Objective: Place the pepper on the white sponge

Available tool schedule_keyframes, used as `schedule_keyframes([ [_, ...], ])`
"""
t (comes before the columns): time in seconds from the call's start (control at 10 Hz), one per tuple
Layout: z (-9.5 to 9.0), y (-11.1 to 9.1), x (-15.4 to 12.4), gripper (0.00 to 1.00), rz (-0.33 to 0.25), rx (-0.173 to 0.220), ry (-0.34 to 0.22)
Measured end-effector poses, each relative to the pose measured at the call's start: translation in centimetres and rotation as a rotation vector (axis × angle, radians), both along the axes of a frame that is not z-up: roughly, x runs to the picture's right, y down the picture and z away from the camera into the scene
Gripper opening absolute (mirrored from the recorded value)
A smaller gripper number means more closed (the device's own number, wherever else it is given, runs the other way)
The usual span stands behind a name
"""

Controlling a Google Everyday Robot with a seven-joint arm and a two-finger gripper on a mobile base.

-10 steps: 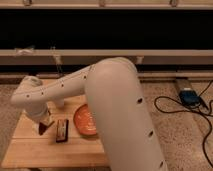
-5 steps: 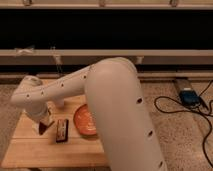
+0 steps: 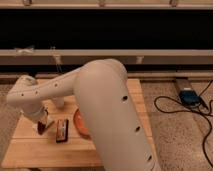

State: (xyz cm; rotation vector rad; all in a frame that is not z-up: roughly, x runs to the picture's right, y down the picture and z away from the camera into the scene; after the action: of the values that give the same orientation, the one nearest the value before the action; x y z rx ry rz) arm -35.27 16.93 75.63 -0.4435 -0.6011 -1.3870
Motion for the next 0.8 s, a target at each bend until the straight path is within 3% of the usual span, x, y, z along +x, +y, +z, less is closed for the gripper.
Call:
schedule_keyframes([
  [0.8,2.3,0.0,-1.4,0.00,-0.058,-0.032,-0.014],
])
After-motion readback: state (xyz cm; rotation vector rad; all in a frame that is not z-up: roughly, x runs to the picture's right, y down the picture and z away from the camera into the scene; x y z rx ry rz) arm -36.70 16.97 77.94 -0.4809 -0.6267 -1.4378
